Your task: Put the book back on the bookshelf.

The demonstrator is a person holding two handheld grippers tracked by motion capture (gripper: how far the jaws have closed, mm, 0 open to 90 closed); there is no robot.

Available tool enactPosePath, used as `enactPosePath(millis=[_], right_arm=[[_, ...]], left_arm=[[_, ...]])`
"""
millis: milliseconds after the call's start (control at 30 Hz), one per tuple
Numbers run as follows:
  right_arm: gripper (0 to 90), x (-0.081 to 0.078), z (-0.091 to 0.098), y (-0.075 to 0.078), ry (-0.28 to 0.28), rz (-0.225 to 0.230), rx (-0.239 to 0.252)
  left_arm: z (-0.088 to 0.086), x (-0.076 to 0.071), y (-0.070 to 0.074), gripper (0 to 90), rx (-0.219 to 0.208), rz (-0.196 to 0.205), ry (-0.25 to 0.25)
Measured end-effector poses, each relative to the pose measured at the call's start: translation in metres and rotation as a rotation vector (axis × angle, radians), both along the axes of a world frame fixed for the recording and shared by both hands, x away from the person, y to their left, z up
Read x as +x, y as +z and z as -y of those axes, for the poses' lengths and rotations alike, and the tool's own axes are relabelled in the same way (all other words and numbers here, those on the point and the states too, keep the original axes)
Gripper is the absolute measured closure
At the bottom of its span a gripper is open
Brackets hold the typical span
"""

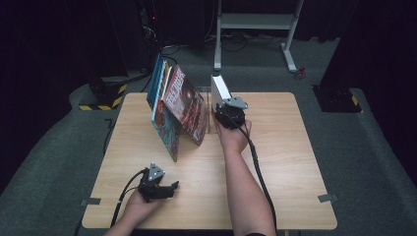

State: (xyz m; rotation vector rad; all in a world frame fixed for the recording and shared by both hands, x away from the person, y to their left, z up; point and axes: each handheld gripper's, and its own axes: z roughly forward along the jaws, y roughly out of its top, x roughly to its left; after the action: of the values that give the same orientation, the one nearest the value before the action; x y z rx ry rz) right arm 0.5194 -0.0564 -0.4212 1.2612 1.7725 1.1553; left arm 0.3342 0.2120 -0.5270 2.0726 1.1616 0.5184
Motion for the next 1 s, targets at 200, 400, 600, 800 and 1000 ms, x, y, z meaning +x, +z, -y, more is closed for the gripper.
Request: enactPosePath(millis=[200, 400, 600, 800, 1000], right_arm=[[52.0, -0.001, 0.0, 0.0, -0.003, -0.008, 0.014], [47.9, -0.002, 0.003, 0.003, 0.007, -0.026, 0.045], [42.5, -0.002, 0.011, 0.009, 0.026, -0.04, 0.087], [38.8, -0.006, 0.01, 0.014, 0.041, -0.03, 0.07], [33.4, -0.004, 0.014, 0.015, 0.042, -0.05, 0.087]], left_arm=[[0.0, 0.0, 0.0, 20.8, -0.001, -0.002, 0.002], [0.0, -0.001, 0.0, 20.8, -0.003, -0.002, 0.001], [0.001, -0.001, 0.0, 20.8, -0.003, -0.001, 0.002], [0.001, 0.0, 0.0, 20.8, 0.001, 0.003, 0.001], [0.0, 0.0, 0.0, 20.9, 0.001, 0.002, 0.0]])
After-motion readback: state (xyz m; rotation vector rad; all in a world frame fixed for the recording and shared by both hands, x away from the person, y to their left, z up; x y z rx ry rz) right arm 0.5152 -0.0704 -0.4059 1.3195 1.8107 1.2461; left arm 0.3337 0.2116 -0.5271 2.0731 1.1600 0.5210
